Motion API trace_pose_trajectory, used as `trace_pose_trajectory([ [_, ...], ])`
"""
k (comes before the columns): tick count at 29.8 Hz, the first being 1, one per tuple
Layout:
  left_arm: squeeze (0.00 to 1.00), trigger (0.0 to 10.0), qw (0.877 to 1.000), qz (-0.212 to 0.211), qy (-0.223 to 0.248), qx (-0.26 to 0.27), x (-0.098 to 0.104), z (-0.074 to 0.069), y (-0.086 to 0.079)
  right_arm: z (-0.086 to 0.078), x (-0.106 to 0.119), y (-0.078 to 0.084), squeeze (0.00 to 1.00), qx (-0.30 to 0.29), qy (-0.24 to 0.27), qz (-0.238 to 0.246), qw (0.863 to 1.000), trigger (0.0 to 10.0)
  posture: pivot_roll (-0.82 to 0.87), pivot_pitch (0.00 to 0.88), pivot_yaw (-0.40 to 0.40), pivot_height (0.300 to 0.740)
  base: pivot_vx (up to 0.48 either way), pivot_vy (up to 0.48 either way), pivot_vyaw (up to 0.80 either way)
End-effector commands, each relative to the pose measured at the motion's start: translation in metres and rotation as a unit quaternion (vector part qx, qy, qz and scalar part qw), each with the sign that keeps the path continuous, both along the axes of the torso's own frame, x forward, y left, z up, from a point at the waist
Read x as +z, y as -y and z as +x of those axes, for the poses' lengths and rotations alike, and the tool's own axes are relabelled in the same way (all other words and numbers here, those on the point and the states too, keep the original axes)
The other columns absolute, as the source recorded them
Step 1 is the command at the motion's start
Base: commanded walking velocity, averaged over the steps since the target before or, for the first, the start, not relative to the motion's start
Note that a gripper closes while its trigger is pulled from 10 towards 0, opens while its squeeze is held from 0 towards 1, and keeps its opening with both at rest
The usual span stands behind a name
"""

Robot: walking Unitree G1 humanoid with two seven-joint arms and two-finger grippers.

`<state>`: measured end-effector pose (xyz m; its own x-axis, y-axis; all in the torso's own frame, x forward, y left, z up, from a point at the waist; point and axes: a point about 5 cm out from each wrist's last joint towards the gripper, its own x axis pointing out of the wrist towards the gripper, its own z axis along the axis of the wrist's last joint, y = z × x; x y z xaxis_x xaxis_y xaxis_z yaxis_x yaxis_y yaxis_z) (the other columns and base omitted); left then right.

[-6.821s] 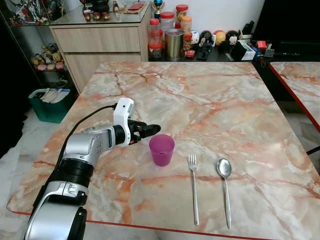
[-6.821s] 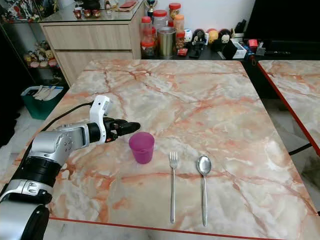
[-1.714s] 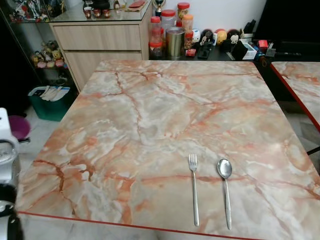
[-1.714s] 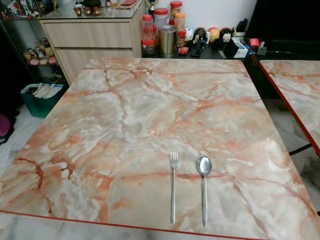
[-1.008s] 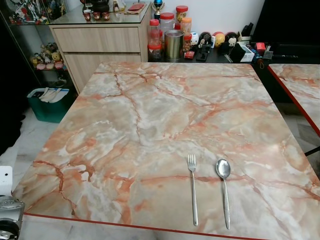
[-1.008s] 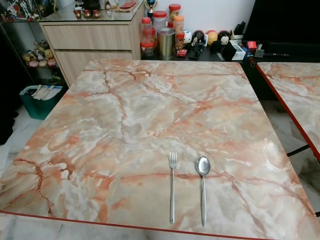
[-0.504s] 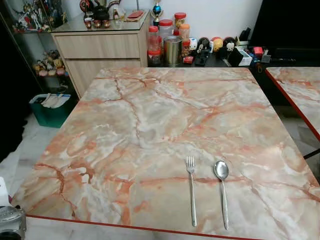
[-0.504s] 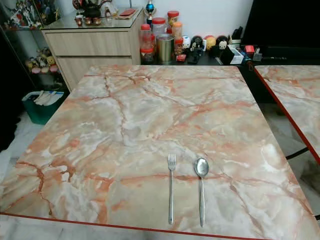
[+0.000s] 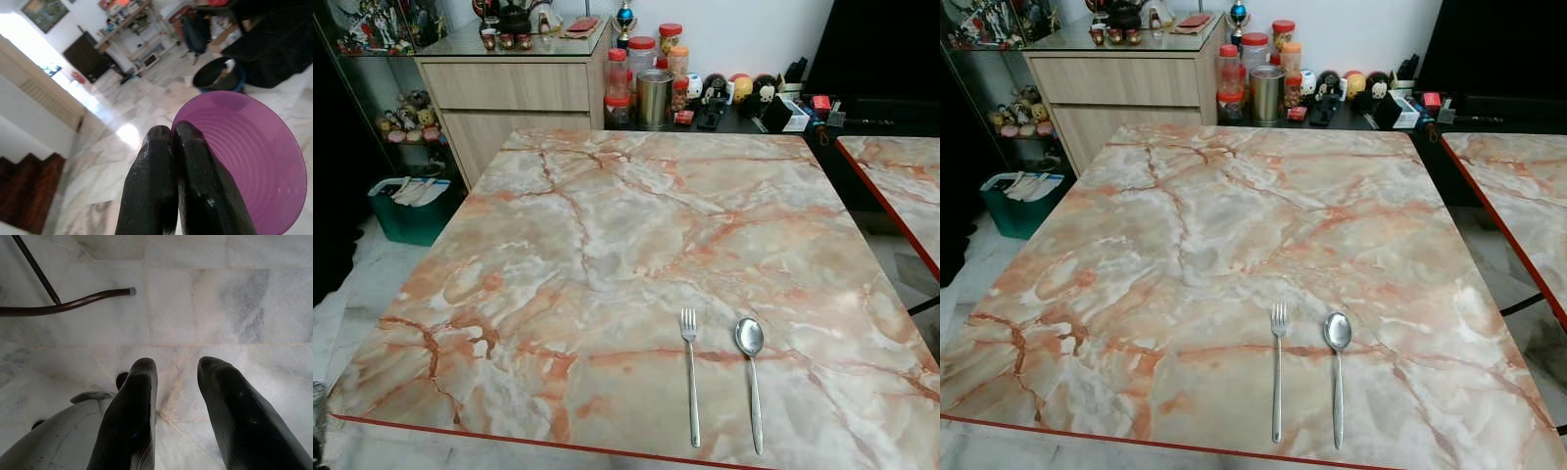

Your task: Setting the table

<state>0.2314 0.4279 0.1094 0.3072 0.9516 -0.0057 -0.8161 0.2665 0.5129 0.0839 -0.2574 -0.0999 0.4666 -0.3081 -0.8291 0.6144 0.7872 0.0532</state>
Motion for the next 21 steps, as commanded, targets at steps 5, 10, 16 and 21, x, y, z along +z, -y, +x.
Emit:
trace_pose_trajectory([
  [5,0.00,10.0,0.997,-0.019,-0.064,0.028,-0.026,-0.027,-0.003,-0.003,-0.001,-0.002,0.00,-0.012,-0.002,0.004,1.000,10.0,0.09,0.028,0.032,0.740,0.000,0.000,0.00],
  [10,0.00,10.0,0.992,-0.061,-0.110,0.032,-0.054,-0.044,0.005,-0.003,-0.001,-0.002,0.00,-0.012,-0.002,0.004,1.000,10.0,0.09,0.023,0.032,0.740,0.000,0.000,0.00],
  [16,0.00,10.0,0.980,-0.135,-0.148,0.018,-0.088,-0.056,0.025,-0.002,-0.001,-0.001,0.00,-0.011,-0.002,0.002,1.000,10.0,0.09,0.034,0.023,0.740,0.000,0.000,0.00],
  [21,0.00,10.0,0.958,-0.215,-0.187,-0.040,-0.120,-0.057,0.057,0.000,0.000,0.000,0.00,-0.012,-0.001,0.002,1.000,10.0,0.09,0.040,0.016,0.740,0.000,0.000,0.00],
])
